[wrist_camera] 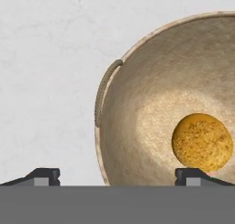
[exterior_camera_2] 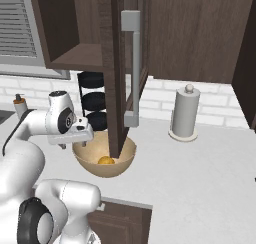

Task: Open the cabinet, pick up the bread from the cabinet and place it in the basket. Then move the basket to the dining counter.

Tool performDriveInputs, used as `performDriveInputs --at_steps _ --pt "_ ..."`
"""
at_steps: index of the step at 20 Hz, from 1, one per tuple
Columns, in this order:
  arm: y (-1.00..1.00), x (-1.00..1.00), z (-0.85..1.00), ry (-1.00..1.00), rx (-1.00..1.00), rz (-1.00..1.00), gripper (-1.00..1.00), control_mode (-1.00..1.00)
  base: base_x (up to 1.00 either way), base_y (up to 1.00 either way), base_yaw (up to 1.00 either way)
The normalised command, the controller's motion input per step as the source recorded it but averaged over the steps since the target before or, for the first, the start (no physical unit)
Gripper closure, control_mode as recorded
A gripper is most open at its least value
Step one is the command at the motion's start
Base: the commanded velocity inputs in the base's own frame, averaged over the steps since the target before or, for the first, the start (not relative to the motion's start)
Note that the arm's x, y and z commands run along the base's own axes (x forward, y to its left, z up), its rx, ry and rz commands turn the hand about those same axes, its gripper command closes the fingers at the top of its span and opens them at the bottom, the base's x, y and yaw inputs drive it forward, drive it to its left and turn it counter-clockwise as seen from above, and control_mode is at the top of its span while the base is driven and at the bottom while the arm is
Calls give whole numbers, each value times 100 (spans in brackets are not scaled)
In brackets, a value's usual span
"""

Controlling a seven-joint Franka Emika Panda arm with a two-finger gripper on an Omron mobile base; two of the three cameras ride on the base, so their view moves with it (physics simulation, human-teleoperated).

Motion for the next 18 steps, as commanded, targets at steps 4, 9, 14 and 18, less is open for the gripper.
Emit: performDriveInputs --at_steps 4,9,14,18 --pt "0 1 -15 0 0 8 -100 -100 0 0 0" --pt "0 0 -37 0 0 2 -100 -100 0 0 0" --pt "0 1 -19 0 -1 0 -100 -100 0 0 0" --pt "0 0 -26 0 0 0 -100 -100 0 0 0"
